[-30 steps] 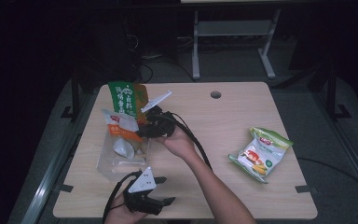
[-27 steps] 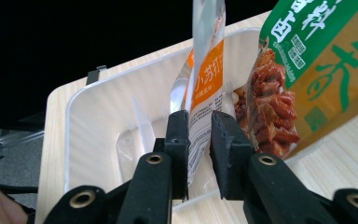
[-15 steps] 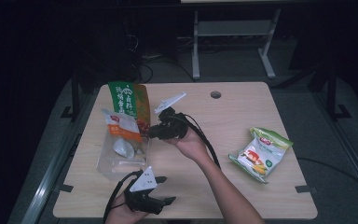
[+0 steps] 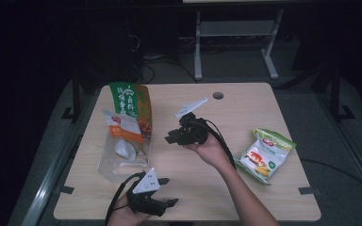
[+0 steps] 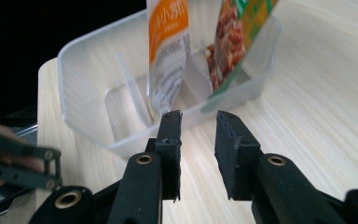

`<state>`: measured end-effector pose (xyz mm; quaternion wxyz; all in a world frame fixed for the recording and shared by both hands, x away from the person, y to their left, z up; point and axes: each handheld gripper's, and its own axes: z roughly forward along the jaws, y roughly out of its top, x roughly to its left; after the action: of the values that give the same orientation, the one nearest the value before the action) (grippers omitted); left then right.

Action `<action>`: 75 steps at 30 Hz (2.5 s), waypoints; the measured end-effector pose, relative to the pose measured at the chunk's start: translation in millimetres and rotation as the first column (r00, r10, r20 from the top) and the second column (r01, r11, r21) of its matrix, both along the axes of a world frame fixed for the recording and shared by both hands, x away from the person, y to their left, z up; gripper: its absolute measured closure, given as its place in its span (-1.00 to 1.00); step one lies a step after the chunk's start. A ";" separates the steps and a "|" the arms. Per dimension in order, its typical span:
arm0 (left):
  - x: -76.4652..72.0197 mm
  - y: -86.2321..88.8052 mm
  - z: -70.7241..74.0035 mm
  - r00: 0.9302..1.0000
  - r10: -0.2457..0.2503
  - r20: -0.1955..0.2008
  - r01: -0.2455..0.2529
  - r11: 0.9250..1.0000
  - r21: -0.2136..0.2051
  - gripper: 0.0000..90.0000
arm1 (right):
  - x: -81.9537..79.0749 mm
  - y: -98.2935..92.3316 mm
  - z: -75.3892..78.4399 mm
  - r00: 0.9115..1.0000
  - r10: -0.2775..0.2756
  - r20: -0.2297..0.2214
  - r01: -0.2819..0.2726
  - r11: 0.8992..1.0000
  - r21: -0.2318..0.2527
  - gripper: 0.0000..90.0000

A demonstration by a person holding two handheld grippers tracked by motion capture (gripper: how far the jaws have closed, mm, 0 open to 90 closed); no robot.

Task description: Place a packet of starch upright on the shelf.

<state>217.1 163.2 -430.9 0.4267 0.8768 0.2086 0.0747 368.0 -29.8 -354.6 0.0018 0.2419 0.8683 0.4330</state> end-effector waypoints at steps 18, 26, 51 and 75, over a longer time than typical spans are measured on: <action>1.9 -1.4 -3.4 1.000 0.015 -0.008 -0.015 1.000 -0.001 -0.35 | -28.7 -72.8 -28.9 0.995 -0.089 -0.048 0.090 0.996 0.005 0.45; 2.4 -2.5 -4.5 1.000 0.011 -0.011 -0.011 1.000 0.008 -0.35 | -37.2 -99.4 -34.9 0.988 -0.130 -0.078 0.133 0.990 0.037 0.35; 1.7 -6.9 8.4 1.000 0.004 -0.012 -0.004 1.000 -0.025 -0.38 | -68.4 -152.2 -48.8 0.972 -0.218 -0.091 0.221 0.975 0.024 -0.04; 27.8 -29.3 0.2 1.000 -0.017 -0.024 0.017 1.000 0.001 -0.42 | -84.2 -234.1 -39.3 0.908 -0.413 -0.068 0.414 0.910 -0.008 -0.12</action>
<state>244.9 134.0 -430.6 0.4244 0.8796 0.2064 0.0608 283.8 -263.9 -393.9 0.0629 0.4349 0.7957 0.4169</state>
